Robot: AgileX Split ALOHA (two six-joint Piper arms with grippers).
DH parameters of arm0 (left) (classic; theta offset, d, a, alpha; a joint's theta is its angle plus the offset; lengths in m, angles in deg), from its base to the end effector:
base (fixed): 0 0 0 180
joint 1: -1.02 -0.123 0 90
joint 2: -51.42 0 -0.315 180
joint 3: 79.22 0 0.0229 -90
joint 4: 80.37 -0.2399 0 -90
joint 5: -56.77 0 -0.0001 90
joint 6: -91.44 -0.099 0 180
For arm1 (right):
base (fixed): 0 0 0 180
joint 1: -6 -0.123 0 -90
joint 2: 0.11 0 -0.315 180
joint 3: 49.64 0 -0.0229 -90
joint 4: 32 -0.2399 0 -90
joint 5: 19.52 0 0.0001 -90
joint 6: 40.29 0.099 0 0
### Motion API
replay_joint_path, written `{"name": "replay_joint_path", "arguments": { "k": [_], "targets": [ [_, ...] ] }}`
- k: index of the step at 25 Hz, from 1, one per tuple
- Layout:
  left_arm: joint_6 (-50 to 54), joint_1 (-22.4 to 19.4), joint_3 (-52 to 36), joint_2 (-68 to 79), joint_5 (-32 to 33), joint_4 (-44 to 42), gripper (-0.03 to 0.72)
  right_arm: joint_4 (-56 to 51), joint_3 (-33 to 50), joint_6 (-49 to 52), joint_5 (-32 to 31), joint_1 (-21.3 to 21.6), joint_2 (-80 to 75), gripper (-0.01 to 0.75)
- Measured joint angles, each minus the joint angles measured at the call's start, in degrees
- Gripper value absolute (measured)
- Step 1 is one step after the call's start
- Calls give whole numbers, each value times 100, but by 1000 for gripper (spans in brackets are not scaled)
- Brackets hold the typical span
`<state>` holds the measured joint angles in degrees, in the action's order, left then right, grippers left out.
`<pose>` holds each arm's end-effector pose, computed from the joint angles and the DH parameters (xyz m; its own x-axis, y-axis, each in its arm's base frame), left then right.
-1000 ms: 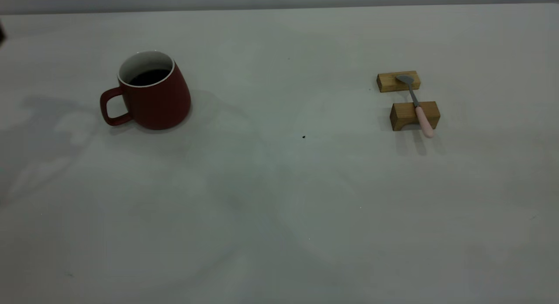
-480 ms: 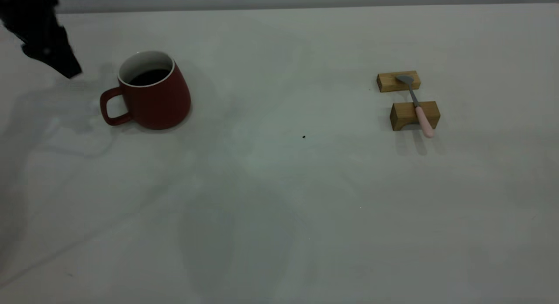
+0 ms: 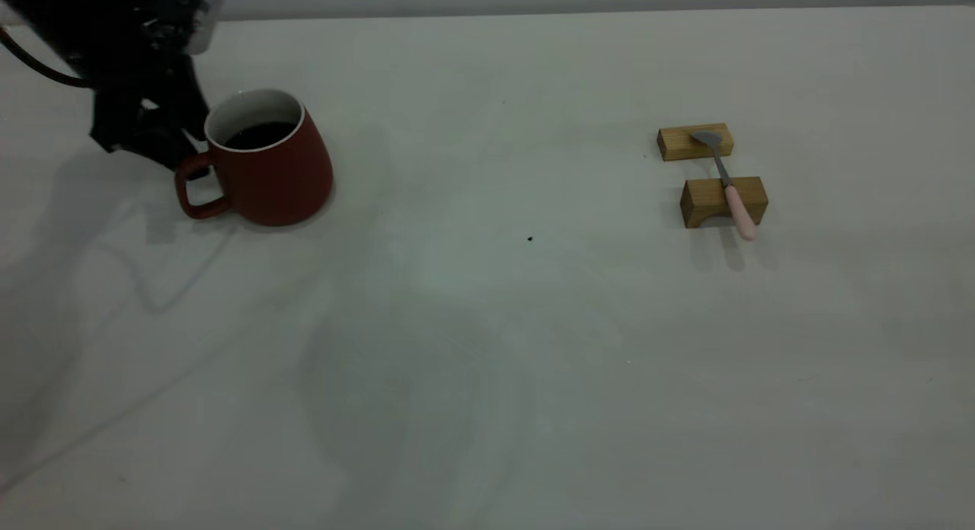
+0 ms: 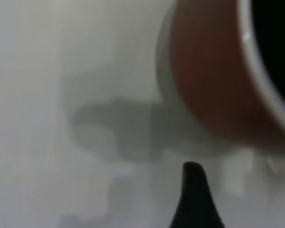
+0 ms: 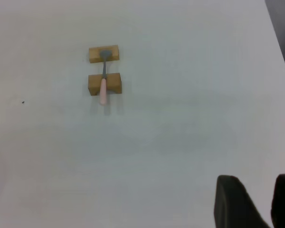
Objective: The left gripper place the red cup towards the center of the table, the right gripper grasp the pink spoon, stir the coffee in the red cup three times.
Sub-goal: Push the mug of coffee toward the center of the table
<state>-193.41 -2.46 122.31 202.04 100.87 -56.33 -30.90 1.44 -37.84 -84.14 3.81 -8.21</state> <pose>0.4913 0.0017 0.0504 -0.0620 0.9557 -0.2876 0.9829 0.1086 0.1489 -0.0353 -0.0031 0.2548 -0.5563 0.0133 -0.8309 -0.0046 0.9998 0.0190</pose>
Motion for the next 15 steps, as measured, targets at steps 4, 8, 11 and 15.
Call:
{"name": "replay_joint_path", "arguments": {
  "k": [4, 8, 11, 15],
  "targets": [
    [3, 325, 0, 0, -140, -18, 586, 0, 0, 0, 0, 0, 0, 239],
    [247, 713, 0, 0, -215, 5, 586, 0, 0, 0, 0, 0, 0, 239],
    [421, 958, 0, 0, -293, 76, 586, 0, 0, 0, 0, 0, 0, 239],
    [475, 1278, 0, 11, -430, 383, 586, 0, 0, 0, 0, 0, 0, 239]
  ]
}}
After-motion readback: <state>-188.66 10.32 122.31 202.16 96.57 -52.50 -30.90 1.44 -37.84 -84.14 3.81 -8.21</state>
